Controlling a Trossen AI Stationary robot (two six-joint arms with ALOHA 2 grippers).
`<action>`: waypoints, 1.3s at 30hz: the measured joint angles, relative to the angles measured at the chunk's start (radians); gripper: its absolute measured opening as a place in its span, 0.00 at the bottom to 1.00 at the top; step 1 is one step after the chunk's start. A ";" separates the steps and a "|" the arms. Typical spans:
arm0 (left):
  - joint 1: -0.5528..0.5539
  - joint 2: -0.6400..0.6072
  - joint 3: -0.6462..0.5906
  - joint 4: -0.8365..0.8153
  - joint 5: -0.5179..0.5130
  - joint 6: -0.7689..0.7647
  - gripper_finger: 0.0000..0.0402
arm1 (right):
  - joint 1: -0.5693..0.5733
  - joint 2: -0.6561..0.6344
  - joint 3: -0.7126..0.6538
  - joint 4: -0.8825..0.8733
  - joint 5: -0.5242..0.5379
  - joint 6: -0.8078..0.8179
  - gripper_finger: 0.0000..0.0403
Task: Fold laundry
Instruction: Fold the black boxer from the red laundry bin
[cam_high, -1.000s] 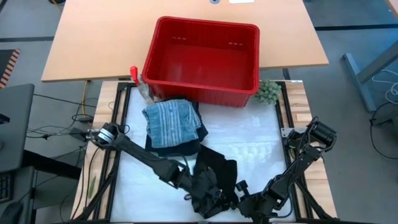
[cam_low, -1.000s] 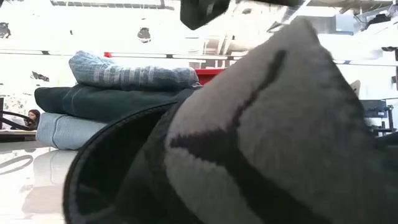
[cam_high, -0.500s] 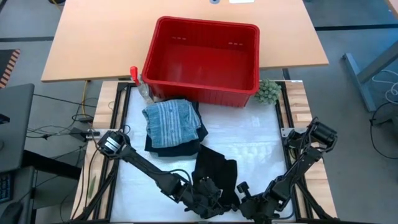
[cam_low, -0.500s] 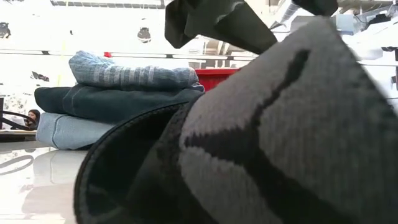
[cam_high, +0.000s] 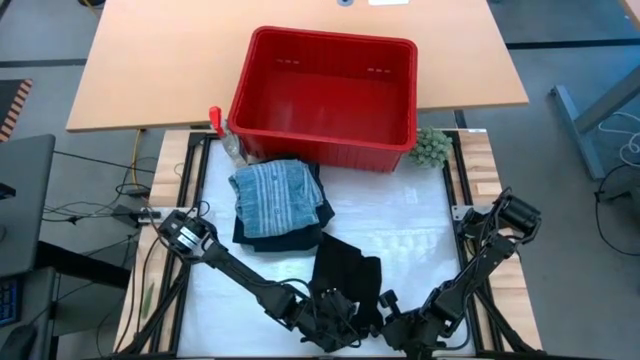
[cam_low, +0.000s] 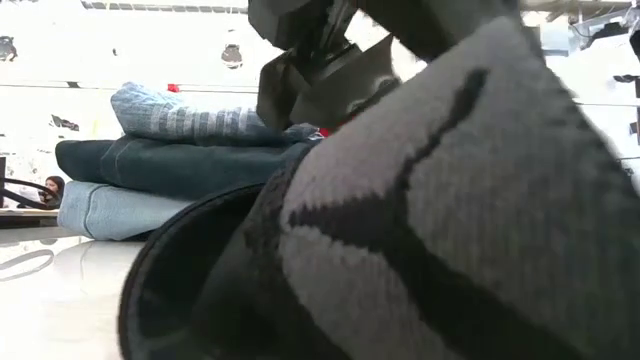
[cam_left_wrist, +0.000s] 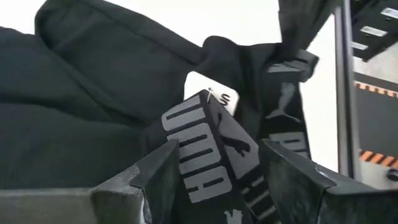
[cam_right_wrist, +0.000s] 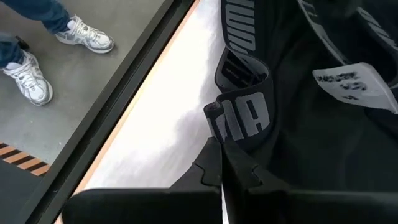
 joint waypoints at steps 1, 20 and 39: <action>0.000 0.001 0.000 -0.003 -0.006 -0.002 0.52 | 0.000 0.000 0.000 0.002 0.000 0.000 0.05; 0.014 0.016 -0.003 -0.116 0.051 -0.102 0.20 | -0.005 0.000 0.000 0.045 0.001 -0.002 0.05; -0.033 -0.018 -0.001 0.253 0.027 0.297 0.00 | -0.002 -0.001 0.135 -0.089 0.068 -0.200 0.05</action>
